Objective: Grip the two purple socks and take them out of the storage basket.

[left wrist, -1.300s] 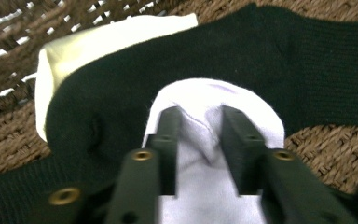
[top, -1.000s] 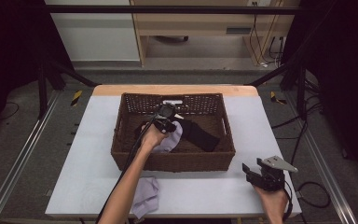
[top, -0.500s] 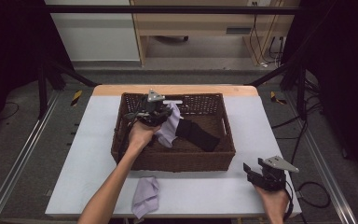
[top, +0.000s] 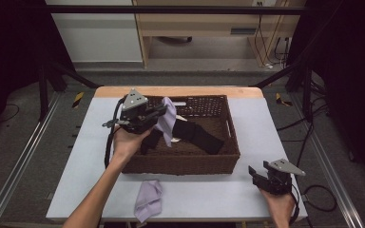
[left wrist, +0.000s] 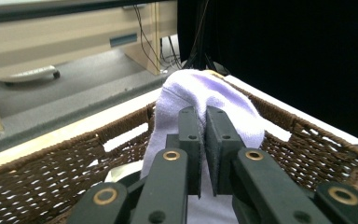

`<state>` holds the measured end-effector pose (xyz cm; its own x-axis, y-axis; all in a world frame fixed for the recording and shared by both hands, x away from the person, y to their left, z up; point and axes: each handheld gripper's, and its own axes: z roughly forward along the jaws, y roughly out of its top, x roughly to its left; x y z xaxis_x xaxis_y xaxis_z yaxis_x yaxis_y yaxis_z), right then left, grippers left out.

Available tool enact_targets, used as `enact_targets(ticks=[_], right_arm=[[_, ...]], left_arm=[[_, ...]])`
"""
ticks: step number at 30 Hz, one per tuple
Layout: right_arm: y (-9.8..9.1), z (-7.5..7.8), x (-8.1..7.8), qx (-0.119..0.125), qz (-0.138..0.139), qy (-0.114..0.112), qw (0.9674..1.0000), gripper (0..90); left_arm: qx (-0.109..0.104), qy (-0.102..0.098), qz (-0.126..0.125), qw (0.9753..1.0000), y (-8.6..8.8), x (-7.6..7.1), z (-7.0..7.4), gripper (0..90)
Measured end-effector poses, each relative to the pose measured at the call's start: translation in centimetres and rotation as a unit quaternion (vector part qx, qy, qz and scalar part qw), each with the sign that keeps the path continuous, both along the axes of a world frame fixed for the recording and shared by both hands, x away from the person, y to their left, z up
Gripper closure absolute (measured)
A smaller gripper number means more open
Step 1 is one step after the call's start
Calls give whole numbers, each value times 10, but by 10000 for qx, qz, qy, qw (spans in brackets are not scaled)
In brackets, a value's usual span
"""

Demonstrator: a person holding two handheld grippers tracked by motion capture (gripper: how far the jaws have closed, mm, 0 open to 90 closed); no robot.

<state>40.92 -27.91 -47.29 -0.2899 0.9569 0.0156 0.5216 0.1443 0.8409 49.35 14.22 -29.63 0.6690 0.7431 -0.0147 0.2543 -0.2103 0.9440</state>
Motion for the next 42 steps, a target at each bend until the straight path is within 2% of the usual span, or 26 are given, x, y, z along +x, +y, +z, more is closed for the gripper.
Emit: enact_targets(ticks=[10, 23, 34, 42], right_arm=[[-1, 0, -1, 3, -15, -5, 10000, 371], [-1, 0, -1, 8, -23, 9, 10000, 372], [0, 0, -2, -9, -16, -2, 10000, 373], [0, 0, -2, -24, -12, 4, 10000, 373]], left_arm=[[-322, -319, -151, 9989, 17, -30, 18, 843], [-487, -591, -436, 9961, 33, -72, 37, 843], [-455, -683, -705, 9941, 40, -110, 34, 843], [-418, -518, -850, 9942, 47, -131, 9, 843]])
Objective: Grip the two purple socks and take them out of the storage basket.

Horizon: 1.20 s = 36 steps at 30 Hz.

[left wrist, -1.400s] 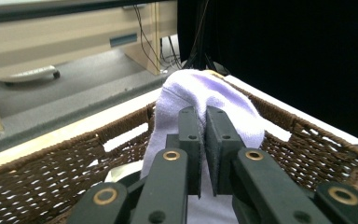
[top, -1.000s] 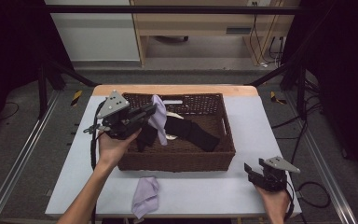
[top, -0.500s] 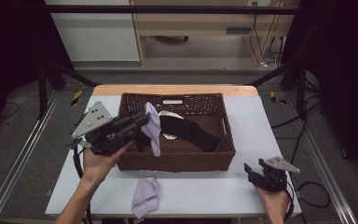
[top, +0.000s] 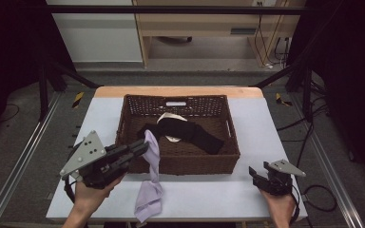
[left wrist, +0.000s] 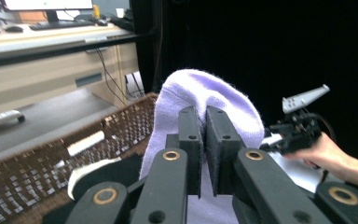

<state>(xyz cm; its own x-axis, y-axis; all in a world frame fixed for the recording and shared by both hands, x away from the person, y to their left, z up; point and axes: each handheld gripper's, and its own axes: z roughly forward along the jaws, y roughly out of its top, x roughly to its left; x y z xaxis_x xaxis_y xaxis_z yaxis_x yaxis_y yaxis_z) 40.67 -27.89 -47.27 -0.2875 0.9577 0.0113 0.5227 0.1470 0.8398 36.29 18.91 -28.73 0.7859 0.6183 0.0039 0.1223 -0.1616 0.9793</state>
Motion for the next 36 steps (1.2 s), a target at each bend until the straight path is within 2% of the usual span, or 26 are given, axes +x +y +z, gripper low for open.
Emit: enact_targets(ticks=[4, 11, 14, 19, 26, 30, 36], right_arm=[[1, 0, -1, 37, -6, 40, 10000, 373], [1, -1, 0, -16, 7, 12, 10000, 373], [1, -1, 0, -15, 5, 19, 10000, 372], [1, 0, -1, -21, 22, 25, 10000, 372], [1, -2, -1, -22, 43, 40, 10000, 373], [3, -2, -1, -43, 78, 48, 9999, 373], [4, -2, 0, -35, 99, 107, 9999, 371]], left_arm=[[72, 159, -38, 9998, 1, -4, -18, 843], [271, 633, -85, 9976, -5, -2, -59, 843], [444, 852, -128, 9953, -11, 0, -75, 843], [754, 975, -113, 9923, -23, 5, -96, 843], [980, 1361, -103, 9858, -35, 21, -134, 842], [1162, 1470, -66, 9823, -43, 29, -151, 842], [1351, 1452, -101, 9801, -54, 33, -163, 833]])
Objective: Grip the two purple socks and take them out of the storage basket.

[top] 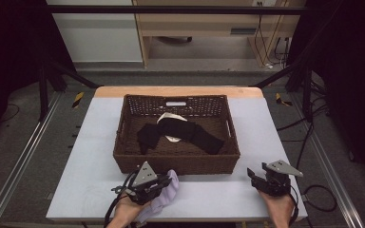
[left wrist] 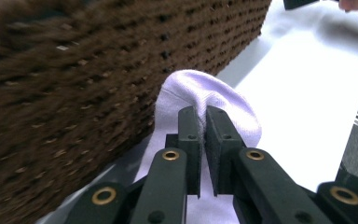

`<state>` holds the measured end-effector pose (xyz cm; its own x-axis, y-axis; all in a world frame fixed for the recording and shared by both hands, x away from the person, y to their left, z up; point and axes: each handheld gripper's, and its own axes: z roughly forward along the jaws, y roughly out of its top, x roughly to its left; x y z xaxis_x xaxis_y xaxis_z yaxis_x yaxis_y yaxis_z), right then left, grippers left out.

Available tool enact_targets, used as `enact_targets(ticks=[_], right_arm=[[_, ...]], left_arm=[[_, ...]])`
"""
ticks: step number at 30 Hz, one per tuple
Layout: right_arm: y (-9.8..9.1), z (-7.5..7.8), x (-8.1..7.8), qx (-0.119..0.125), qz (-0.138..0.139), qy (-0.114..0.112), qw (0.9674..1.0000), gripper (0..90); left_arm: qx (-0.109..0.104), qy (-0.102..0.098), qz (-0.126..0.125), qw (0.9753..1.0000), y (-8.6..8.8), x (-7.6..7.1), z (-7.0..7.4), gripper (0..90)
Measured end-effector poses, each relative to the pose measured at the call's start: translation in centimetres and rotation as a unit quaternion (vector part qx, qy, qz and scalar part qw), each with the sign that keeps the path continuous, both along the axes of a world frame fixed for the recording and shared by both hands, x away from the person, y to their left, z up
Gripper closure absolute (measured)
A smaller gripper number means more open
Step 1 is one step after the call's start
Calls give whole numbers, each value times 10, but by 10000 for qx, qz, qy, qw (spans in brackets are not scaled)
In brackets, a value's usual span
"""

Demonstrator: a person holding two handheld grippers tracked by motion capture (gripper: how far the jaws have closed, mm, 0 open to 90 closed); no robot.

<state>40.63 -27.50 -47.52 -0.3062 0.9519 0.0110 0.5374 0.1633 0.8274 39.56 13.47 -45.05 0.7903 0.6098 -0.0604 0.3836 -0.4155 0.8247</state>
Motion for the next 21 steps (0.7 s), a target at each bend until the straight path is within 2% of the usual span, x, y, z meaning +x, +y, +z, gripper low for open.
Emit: enact_targets(ticks=[5, 8, 15, 21], right_arm=[[0, 0, 0, -18, -20, 3, 10000, 355], [0, -1, 0, -96, -27, -26, 9999, 344], [-2, 0, -1, -38, -91, -21, 9999, 324], [-4, -1, -3, -12, -124, -16, 9999, 303]], left_arm=[[71, -177, 119, 9997, 3, -1, 2, 721], [-16, -169, 224, 9996, 11, 0, 5, 684], [-204, -193, 511, 9983, 38, -4, 12, 616], [-134, -233, 777, 9966, 61, -9, 8, 561]])
